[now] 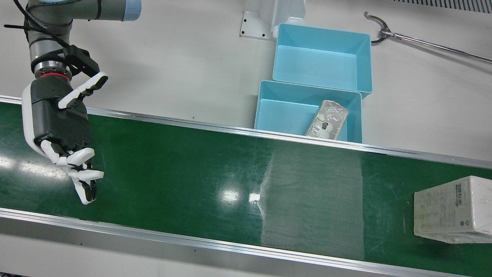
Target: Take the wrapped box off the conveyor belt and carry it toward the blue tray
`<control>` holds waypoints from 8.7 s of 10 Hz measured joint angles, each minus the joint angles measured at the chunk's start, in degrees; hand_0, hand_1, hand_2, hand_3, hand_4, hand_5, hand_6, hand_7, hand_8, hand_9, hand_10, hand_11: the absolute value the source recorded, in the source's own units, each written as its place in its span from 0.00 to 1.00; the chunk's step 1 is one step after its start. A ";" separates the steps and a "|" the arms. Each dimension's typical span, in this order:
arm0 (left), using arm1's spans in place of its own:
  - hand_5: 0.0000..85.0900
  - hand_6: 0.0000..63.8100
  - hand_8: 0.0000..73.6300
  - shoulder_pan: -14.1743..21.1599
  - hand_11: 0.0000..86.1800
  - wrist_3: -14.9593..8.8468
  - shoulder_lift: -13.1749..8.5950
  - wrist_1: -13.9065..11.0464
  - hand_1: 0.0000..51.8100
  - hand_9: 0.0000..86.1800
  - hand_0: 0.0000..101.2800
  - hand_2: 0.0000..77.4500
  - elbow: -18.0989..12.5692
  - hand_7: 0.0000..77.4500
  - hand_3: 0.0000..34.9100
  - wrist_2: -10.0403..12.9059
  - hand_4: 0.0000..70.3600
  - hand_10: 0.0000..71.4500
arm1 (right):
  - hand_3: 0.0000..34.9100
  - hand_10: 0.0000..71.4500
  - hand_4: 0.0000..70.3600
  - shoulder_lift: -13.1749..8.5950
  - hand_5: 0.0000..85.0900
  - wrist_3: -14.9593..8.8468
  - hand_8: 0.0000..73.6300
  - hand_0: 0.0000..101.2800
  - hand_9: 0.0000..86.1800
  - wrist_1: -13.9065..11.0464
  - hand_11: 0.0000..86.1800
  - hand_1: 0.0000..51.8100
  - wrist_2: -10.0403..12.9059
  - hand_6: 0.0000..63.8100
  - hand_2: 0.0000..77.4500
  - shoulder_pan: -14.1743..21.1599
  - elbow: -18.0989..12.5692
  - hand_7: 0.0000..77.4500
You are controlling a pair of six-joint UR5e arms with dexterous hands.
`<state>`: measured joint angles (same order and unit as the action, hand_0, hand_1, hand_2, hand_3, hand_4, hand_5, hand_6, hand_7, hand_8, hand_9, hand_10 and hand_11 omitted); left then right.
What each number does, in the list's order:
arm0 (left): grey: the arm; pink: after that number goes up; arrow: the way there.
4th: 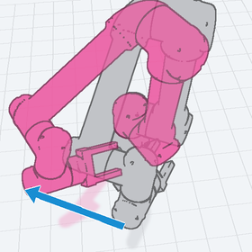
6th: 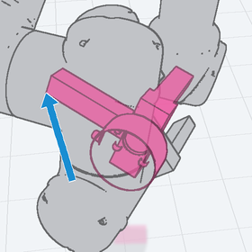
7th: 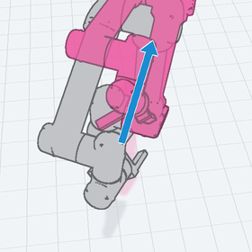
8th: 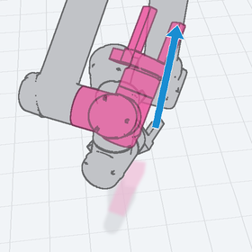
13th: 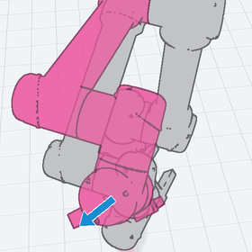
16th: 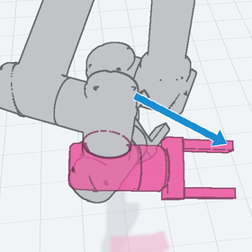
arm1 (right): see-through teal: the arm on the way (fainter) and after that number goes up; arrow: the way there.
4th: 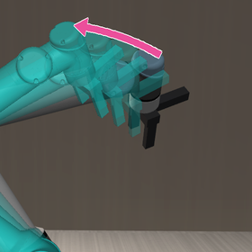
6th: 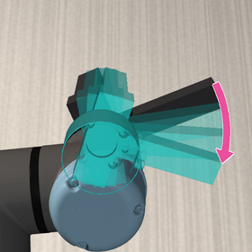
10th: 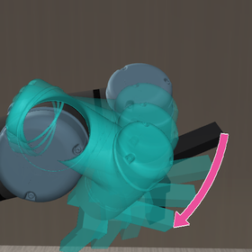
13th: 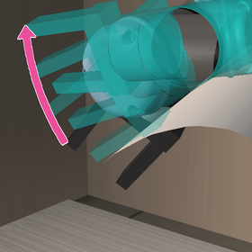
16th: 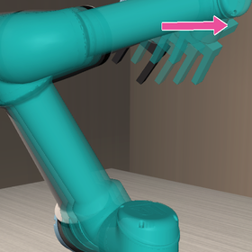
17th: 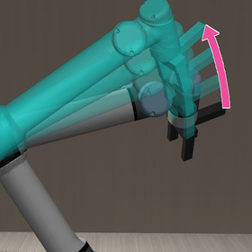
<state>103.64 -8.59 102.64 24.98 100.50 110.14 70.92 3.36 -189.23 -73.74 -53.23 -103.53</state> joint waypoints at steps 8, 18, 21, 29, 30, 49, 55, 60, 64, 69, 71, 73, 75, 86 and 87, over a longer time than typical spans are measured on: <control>0.01 0.01 0.00 0.00 0.00 0.00 0.00 0.00 0.00 0.00 0.00 0.01 0.00 0.00 0.00 0.00 0.00 0.01 | 0.38 0.00 0.27 0.15 0.44 0.13 0.02 0.46 0.09 0.08 0.01 0.19 -0.06 0.09 0.09 -0.08 0.06 0.34; 0.01 0.00 0.00 0.00 0.00 0.00 0.00 0.00 0.00 0.00 0.00 0.01 0.00 0.01 0.00 0.00 0.00 0.01 | 0.44 0.00 0.29 0.25 0.44 0.27 0.01 0.46 0.08 0.09 0.01 0.19 -0.09 0.09 0.11 -0.38 0.32 0.34; 0.01 0.00 0.00 0.00 0.00 0.00 0.00 0.00 0.00 0.00 0.00 0.01 0.00 0.01 0.00 0.00 0.00 0.01 | 0.42 0.00 0.31 0.14 0.44 0.32 0.04 0.46 0.08 0.09 0.01 0.17 -0.09 0.09 0.10 -0.38 0.38 0.34; 0.01 0.01 0.00 0.00 0.00 0.00 0.00 0.00 0.00 0.00 0.00 0.01 0.00 0.01 0.00 0.00 0.00 0.01 | 0.47 0.00 0.30 0.01 0.44 0.66 0.02 0.46 0.09 -0.07 0.01 0.18 0.00 0.09 0.13 0.73 0.74 0.35; 0.01 0.01 0.00 0.00 0.00 0.00 0.00 0.00 0.00 0.00 0.00 0.01 0.00 0.00 0.00 0.00 0.00 0.00 | 0.42 0.00 0.33 -0.02 0.44 0.53 0.02 0.46 0.09 -0.10 0.01 0.18 0.00 0.12 0.14 0.87 0.76 0.36; 0.01 0.01 0.00 0.00 0.00 0.00 0.00 0.00 0.00 0.00 0.00 0.01 0.00 0.00 0.00 0.00 0.00 0.01 | 0.61 0.00 0.22 -10.00 0.46 -1.69 0.01 0.51 0.09 -7.09 0.01 0.38 -1.90 0.09 0.31 0.86 6.24 0.39; 0.01 0.01 0.00 0.00 0.00 0.00 0.00 0.00 0.00 0.00 0.00 0.01 0.00 0.00 0.00 0.00 0.00 0.01 | 0.63 0.00 0.19 -9.69 0.44 -1.68 0.00 0.48 0.07 -7.38 0.01 0.27 -1.93 0.08 0.22 1.42 6.15 0.35; 0.01 0.01 0.00 0.00 0.00 0.00 0.00 0.00 0.00 0.00 0.00 0.01 0.00 0.00 0.00 0.00 0.00 0.00 | 0.63 0.00 0.19 -9.85 0.44 -1.74 0.00 0.48 0.08 -7.38 0.01 0.31 -1.86 0.08 0.25 1.92 6.23 0.35; 0.01 0.00 0.00 0.00 0.00 0.00 0.00 0.00 0.00 0.00 0.00 0.01 0.00 0.00 0.00 0.00 0.00 0.01 | 0.65 0.00 0.19 -9.80 0.44 -1.78 0.00 0.49 0.08 -7.38 0.01 0.31 -1.87 0.08 0.26 1.94 6.23 0.35; 0.01 0.00 0.00 0.00 0.00 0.00 0.00 0.00 0.00 0.00 0.00 0.01 0.00 0.00 0.00 0.00 0.00 0.00 | 0.72 0.00 0.19 -9.83 0.43 -1.78 0.00 0.49 0.08 -7.39 0.01 0.34 -1.93 0.08 0.26 1.67 6.23 0.35; 0.01 0.00 0.00 0.00 0.00 0.00 0.00 0.00 0.00 0.00 0.00 0.01 0.00 0.01 0.00 0.00 0.00 0.01 | 0.71 0.00 0.19 -9.82 0.44 -1.78 0.00 0.49 0.08 -7.41 0.01 0.34 -1.93 0.08 0.26 1.64 6.27 0.35; 0.01 0.01 0.00 0.00 0.00 0.00 0.00 0.00 0.00 0.00 0.00 0.01 0.00 0.00 0.00 0.00 0.00 0.01 | 0.71 0.00 0.19 -9.77 0.43 -1.80 0.00 0.49 0.08 -7.44 0.01 0.34 -1.93 0.07 0.26 1.65 6.30 0.35; 0.01 0.01 0.00 0.00 0.00 0.00 0.00 0.00 0.00 0.00 0.00 0.01 0.00 0.00 0.00 0.00 0.00 0.01 | 0.70 0.00 0.19 -9.76 0.43 -1.90 0.00 0.49 0.08 -7.46 0.01 0.34 -1.93 0.07 0.27 1.83 6.30 0.35; 0.01 0.01 0.00 0.00 0.00 0.00 0.00 0.00 0.00 0.00 0.00 0.01 0.00 0.00 0.00 0.00 0.00 0.01 | 0.69 0.00 0.16 -9.74 0.43 -3.51 0.00 0.49 0.06 -9.00 0.01 0.36 -3.41 0.06 0.24 1.67 6.15 0.33; 0.01 0.00 0.00 0.00 0.00 0.00 0.00 0.00 0.00 0.00 0.00 0.01 0.00 0.00 0.00 0.00 0.00 0.00 | 0.69 0.00 0.16 -9.77 0.43 -3.57 0.00 0.49 0.06 -9.05 0.01 0.36 -3.49 0.06 0.24 1.65 6.15 0.33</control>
<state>103.64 -8.60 102.64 24.98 100.50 110.14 61.15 -0.21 -198.28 -77.23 -51.57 -97.38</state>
